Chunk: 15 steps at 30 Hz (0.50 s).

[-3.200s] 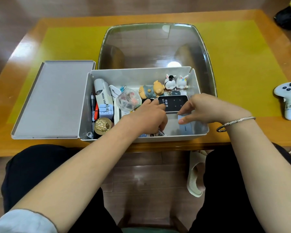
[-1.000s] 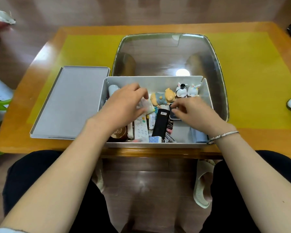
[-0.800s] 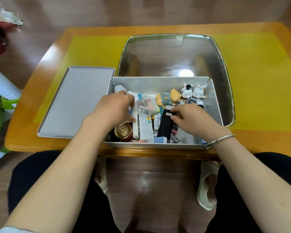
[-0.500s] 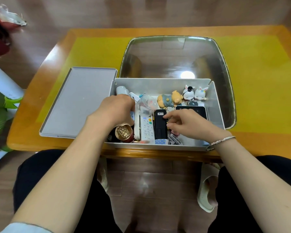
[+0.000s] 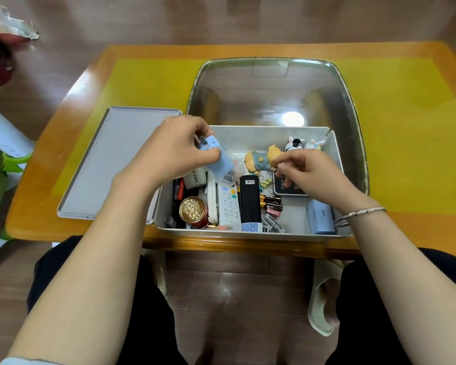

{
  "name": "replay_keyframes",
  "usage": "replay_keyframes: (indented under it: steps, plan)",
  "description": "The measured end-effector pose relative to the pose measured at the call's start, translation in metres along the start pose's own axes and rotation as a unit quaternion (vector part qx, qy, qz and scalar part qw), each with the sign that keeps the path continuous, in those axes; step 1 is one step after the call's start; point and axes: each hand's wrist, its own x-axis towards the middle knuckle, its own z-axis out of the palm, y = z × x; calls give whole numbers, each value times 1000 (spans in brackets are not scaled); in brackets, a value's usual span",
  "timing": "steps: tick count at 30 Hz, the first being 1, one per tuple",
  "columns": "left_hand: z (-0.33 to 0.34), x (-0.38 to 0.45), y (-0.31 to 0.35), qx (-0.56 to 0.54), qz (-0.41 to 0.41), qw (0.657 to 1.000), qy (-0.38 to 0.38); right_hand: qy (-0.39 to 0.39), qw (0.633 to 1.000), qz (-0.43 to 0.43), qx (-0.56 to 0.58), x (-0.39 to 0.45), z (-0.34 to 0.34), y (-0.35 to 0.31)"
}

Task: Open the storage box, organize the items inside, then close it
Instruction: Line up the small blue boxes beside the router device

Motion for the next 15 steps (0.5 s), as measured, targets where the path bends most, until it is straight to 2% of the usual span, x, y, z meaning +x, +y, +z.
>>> replay_keyframes:
  steps: [3, 5, 8, 10, 13, 15]
  plan:
    - [5, 4, 9, -80, 40, 996, 2, -16, 999, 7, 51, 0, 4, -3]
    - [9, 3, 17, -124, 75, 989, -11, -35, 990, 29, 133, 1, 6, -8]
    - [18, -1, 29, -153, 137, 978, -35, -77, 956, 81, 272, 3, 7, -16]
    - [25, -4, 36, -162, 162, 972, -53, -117, 937, 91, 317, 2, 6, -17]
    - [32, -5, 41, -161, 176, 969, -56, -124, 922, 85, 356, 2, 2, -16]
    - [34, -4, 40, -161, 157, 973, -60, -115, 917, 89, 373, 1, -2, -15]
